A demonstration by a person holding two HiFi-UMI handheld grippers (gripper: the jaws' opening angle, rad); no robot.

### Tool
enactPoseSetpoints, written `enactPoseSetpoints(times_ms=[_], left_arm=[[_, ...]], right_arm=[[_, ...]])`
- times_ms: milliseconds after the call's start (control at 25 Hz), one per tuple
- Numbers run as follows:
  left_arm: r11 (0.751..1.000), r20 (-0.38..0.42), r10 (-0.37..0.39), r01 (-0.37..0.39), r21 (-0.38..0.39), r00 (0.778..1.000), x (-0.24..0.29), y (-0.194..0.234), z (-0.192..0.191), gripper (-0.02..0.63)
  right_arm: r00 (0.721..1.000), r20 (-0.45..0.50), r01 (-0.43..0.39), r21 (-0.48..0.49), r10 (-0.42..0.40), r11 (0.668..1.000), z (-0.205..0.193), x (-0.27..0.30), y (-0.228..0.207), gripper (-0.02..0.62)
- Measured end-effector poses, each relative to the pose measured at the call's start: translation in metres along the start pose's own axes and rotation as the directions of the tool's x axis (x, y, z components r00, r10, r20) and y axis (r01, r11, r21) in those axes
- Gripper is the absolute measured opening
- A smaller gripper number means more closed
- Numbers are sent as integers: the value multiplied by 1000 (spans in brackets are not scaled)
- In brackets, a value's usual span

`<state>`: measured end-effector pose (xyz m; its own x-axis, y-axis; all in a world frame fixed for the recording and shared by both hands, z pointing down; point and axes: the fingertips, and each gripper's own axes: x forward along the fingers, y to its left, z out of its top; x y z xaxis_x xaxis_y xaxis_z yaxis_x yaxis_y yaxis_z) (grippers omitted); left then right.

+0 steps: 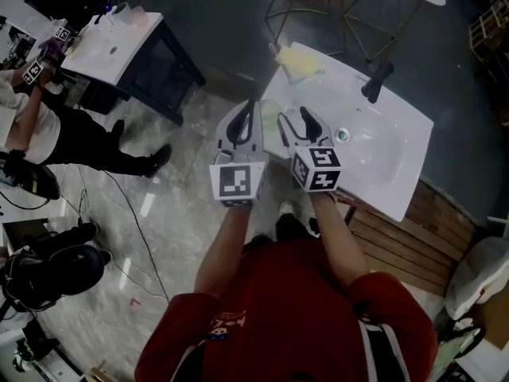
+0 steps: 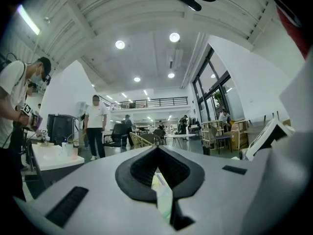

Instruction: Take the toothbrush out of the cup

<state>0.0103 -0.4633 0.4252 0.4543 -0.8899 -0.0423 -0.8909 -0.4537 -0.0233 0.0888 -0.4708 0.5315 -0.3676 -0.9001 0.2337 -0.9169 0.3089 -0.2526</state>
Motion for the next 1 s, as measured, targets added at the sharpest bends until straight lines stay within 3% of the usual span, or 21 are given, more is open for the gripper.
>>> enactPoseSetpoints(times_ms=[640,1000], left_arm=[[998,-53,57,-57,8,997,2,14,-27,29],[997,-75,73,-73,-5,995,0,19,-37,29]], right_arm=[[997,-59,-50,64,53,997,-33,28,0,220],[999,-41,-14,16,15,1000,-32,29,0,98]])
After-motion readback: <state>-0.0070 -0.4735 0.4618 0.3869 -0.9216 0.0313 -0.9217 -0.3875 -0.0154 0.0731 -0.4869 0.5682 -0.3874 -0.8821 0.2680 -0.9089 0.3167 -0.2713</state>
